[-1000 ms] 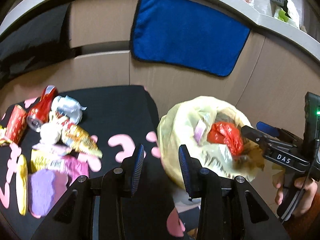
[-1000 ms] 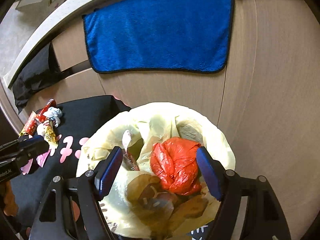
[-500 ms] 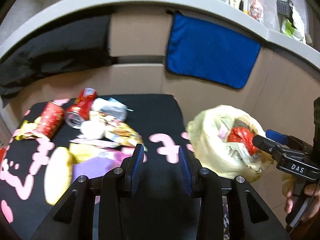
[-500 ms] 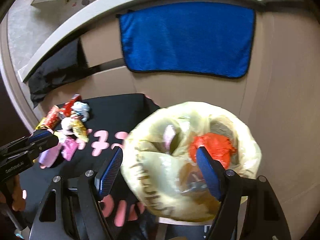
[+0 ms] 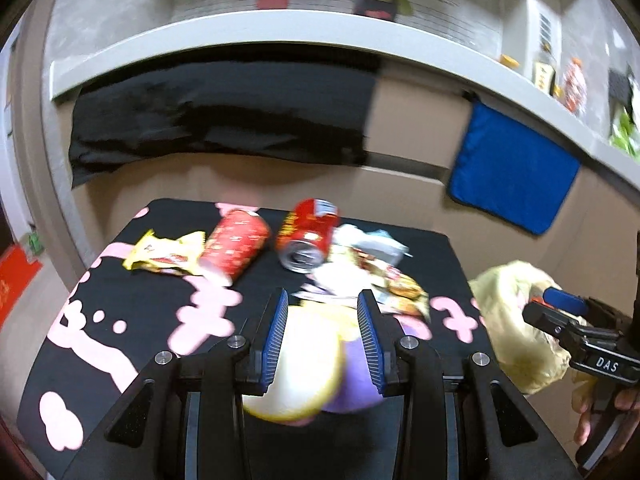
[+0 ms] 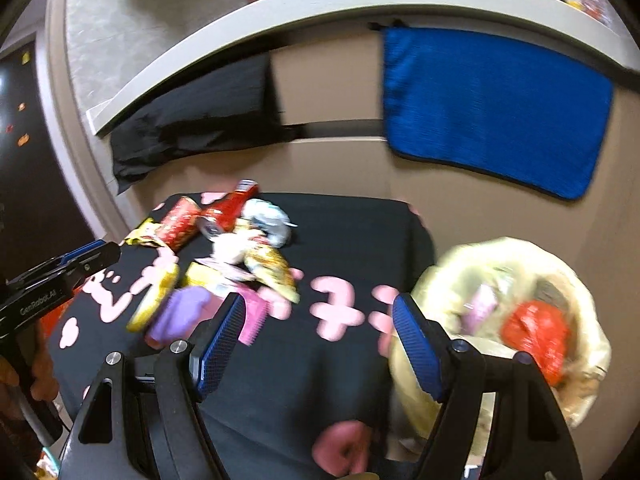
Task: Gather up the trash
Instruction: 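Move the left gripper to the yellow snack packet and close on it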
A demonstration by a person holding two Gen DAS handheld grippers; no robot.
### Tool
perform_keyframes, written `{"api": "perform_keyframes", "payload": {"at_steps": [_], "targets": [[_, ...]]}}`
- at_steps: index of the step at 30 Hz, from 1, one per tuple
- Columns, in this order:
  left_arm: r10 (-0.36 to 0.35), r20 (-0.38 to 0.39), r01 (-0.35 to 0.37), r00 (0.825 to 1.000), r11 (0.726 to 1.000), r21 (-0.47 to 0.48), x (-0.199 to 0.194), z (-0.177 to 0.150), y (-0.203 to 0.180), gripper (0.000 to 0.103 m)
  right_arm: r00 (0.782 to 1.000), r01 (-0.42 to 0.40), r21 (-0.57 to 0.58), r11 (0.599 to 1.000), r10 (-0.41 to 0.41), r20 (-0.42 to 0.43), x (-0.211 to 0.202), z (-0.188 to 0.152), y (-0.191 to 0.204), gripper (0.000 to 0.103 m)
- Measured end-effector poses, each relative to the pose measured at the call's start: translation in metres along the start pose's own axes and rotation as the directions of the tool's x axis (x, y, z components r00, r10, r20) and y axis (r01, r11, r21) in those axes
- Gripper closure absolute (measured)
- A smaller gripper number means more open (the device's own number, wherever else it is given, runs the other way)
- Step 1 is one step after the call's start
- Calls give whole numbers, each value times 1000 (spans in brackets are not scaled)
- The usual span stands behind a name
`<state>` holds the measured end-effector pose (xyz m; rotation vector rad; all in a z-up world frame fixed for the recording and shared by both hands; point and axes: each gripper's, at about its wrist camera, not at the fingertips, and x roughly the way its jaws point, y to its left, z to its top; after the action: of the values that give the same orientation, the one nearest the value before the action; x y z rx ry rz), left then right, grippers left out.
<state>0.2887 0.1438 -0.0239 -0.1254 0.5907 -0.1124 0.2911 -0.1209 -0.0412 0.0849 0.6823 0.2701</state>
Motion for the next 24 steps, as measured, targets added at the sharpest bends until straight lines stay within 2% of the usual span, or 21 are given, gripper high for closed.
{"api": "perform_keyframes", "payload": {"at_steps": [3, 6, 9, 11, 14, 17, 21, 24], "targets": [[-12, -7, 12, 1000, 997, -79, 13, 7, 53, 66, 1000, -19, -27, 999, 20, 9, 10, 7, 25, 30], [24, -5, -24, 1000, 991, -129, 32, 14, 97, 65, 999, -41, -42, 998, 41, 4, 22, 11, 41, 30], [52, -33, -58, 998, 978, -199, 62, 22, 147, 65, 998, -55, -62, 997, 54, -10, 35, 14, 53, 30], [72, -67, -88, 995, 960, -268, 85, 25, 182, 65, 998, -55, -73, 996, 53, -20, 43, 15, 58, 30], [71, -114, -110, 991, 915, -388, 117, 26, 225, 65, 998, -55, -77, 996, 53, -31, 50, 16, 60, 30], [64, -168, -133, 984, 885, -447, 146, 29, 249, 65, 999, -43, -82, 996, 40, -35, 54, 17, 59, 30], [75, -203, -163, 976, 872, -461, 171, 34, 256, 65, 999, -27, -91, 995, 23, -47, 57, 17, 55, 30], [39, -211, -134, 977, 879, -458, 179, 34, 252, 66, 998, -23, -81, 996, 19, -59, 58, 15, 51, 30]]}}
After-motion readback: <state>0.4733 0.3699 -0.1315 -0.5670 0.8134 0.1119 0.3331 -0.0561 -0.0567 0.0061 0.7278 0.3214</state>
